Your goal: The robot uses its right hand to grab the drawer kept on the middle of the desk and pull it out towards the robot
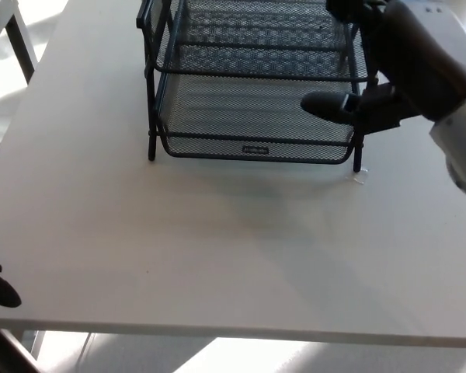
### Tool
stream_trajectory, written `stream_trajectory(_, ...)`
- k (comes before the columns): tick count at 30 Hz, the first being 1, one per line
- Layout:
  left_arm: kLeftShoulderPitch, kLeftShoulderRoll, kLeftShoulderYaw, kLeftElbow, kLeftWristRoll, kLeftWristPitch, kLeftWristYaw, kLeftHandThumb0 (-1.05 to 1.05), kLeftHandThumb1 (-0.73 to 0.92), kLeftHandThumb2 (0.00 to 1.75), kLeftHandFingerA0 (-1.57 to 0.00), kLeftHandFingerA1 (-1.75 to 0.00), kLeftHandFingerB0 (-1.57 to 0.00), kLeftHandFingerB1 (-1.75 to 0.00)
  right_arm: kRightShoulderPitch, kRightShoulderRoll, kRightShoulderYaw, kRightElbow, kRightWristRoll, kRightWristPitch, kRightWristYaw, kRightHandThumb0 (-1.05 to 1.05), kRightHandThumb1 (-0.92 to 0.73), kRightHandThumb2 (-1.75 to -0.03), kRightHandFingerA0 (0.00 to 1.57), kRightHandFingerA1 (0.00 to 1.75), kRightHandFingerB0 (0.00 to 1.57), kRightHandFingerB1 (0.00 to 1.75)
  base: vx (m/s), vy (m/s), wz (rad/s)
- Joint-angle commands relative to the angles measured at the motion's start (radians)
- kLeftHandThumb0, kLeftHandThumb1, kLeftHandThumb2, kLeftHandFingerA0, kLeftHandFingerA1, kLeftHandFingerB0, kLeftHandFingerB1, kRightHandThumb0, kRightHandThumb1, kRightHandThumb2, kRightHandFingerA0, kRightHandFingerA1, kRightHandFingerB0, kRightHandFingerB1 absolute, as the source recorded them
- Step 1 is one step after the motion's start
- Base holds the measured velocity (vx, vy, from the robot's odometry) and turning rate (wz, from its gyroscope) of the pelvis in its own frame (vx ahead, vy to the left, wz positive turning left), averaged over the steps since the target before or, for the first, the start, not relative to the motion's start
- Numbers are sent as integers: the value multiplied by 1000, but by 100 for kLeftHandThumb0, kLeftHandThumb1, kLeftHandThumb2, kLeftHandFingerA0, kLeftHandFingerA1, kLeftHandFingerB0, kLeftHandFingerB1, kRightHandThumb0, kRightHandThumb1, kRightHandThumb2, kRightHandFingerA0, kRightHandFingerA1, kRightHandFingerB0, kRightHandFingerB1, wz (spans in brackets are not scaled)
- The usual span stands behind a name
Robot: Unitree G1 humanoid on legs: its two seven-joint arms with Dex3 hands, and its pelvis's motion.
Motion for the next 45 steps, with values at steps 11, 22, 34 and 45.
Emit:
stream_trajectory(11, -23, -6, -3, 2, 20, -6, -17, -30, 57, 57, -79, -88, -83, -60, -152, 103, 125, 349, -197, -44, -60, -39, -29, -92, 5, 56, 0, 51, 0, 0, 0)
stream_trajectory(22, -20, -5, -9, -11, 31, -13, -19, -30, 57, 57, -79, -92, -83, -63, -246, 154, 136, 581, -244, -43, -154, -66, -39, -80, 1, 40, 8, 43, 0, 0, 0)
stream_trajectory(34, -29, 10, -12, -20, 31, -6, -41, -29, 58, 57, -77, -85, -82, -60, -325, 176, 251, 850, -427, 0, -462, -59, -42, -76, 13, 53, 10, 45, 0, 0, 0)
stream_trajectory(45, -63, 15, -13, 4, 30, -46, -34, -29, 56, 57, -81, -94, -84, -64, -407, 204, 300, 1050, -436, 20, -586, -33, -27, -87, 8, 56, 6, 53, 0, 0, 0)
